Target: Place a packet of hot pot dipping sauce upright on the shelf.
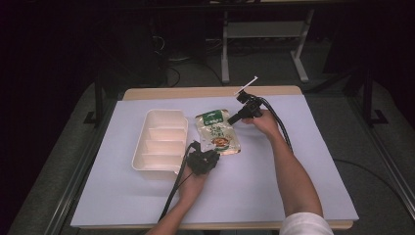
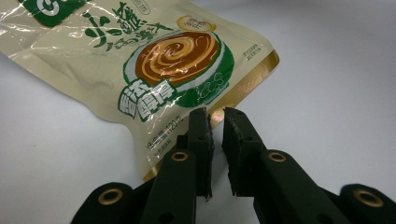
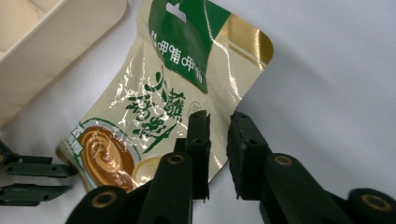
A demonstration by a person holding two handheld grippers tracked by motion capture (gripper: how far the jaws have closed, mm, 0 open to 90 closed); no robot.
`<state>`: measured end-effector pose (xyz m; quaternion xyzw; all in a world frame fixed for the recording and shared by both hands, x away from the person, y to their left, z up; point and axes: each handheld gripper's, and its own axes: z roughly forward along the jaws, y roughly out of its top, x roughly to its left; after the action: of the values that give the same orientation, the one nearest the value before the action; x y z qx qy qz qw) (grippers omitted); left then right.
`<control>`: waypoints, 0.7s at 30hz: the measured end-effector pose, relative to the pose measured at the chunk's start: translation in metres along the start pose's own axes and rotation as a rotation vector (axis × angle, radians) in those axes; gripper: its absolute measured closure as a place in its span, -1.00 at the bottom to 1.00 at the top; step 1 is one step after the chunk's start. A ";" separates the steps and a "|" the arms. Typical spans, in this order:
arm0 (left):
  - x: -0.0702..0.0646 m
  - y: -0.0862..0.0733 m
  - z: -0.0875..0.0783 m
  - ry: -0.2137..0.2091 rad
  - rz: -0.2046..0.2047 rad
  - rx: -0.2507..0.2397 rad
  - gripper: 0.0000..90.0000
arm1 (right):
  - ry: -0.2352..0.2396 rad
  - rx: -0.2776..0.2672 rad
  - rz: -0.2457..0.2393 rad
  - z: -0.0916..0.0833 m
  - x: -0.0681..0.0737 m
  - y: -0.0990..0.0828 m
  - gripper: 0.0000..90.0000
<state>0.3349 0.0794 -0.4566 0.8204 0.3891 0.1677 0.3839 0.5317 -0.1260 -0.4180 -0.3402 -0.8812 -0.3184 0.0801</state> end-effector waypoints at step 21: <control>0.001 0.000 0.000 -0.011 -0.008 0.003 0.79 | -0.010 -0.040 -0.170 0.009 0.018 0.015 0.74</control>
<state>0.3354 0.0805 -0.4566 0.8202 0.3905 0.1612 0.3857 0.5289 -0.1017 -0.4111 -0.2674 -0.9007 -0.3399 0.0418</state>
